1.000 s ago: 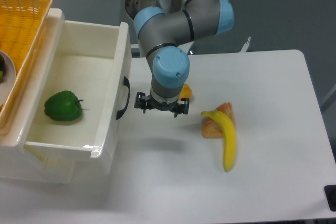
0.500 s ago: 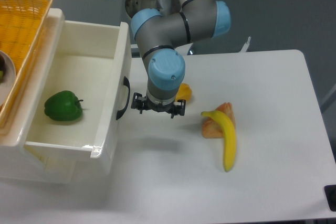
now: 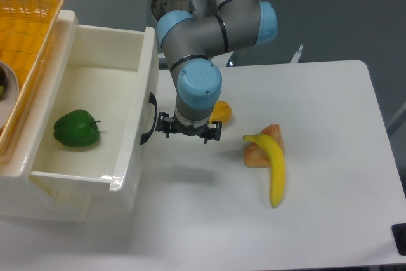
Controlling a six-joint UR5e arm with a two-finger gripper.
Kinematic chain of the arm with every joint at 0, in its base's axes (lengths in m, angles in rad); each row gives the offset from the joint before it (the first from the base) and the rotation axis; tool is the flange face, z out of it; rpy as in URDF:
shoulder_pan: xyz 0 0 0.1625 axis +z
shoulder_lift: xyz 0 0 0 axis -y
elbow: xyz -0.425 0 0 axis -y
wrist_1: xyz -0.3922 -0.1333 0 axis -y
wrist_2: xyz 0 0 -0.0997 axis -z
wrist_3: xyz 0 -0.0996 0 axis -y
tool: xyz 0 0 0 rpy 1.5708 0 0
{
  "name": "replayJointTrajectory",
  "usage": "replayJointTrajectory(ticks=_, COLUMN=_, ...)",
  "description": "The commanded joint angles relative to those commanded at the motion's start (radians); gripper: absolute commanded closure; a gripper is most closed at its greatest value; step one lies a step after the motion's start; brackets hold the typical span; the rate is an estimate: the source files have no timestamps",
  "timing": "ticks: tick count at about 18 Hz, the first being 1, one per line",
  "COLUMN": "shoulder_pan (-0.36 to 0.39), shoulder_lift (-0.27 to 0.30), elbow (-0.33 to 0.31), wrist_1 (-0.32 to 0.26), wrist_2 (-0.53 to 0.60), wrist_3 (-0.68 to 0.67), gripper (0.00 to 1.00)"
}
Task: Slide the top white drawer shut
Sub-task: 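Press the gripper against the drawer front beside the black handle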
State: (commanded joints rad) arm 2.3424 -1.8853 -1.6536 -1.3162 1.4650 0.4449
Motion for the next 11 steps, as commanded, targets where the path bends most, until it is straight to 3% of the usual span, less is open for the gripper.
replayJointTrajectory(ticks=11, shoulder_pan=-0.012, shoulder_lift=0.005, elbow=0.003, wrist_1=0.000, wrist_2=-0.008, wrist_3=0.000, gripper=0.00)
